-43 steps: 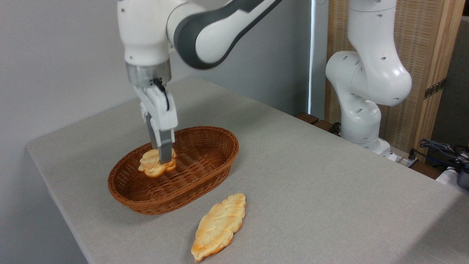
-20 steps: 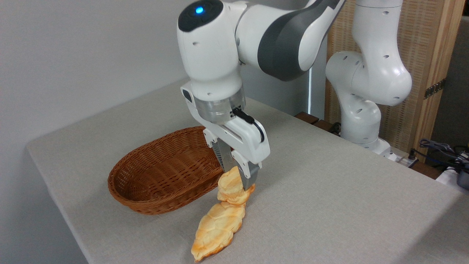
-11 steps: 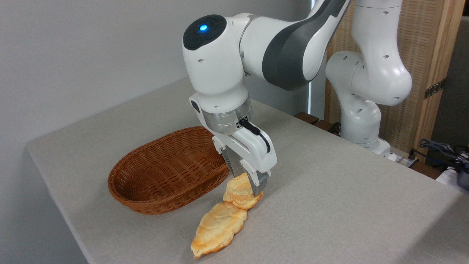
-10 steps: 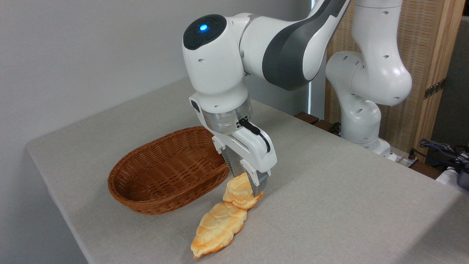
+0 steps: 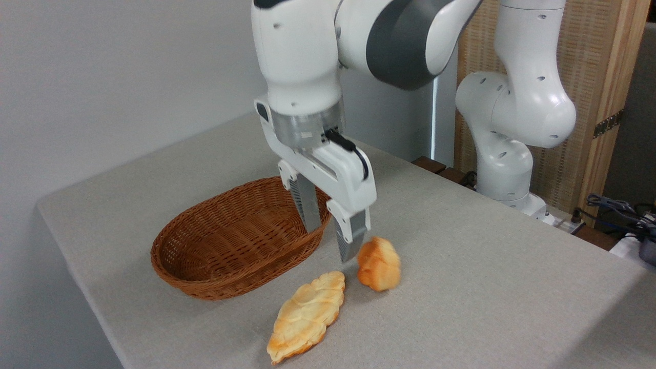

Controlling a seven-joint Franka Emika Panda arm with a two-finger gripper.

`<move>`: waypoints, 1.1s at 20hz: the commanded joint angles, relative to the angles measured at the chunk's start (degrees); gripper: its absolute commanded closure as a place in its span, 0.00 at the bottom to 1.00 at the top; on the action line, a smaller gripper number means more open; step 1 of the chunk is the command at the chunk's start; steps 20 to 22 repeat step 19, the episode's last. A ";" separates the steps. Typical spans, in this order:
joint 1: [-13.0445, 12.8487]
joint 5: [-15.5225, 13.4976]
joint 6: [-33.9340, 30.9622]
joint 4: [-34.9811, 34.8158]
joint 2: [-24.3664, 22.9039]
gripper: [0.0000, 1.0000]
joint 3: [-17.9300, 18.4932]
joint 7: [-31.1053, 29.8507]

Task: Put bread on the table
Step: 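Open the gripper to release the roll and raise it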

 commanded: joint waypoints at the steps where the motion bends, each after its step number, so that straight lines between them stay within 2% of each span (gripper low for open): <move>1: -0.27 0.01 -0.13 3.89 -0.24 0.00 -2.37 0.66; 8: -0.27 -0.08 1.18 8.11 0.99 0.00 -6.59 0.13; 12: -0.35 -2.01 6.71 8.64 1.95 0.00 -8.00 -2.06; 22: -0.35 -2.19 7.78 8.82 3.71 0.00 -8.00 -2.86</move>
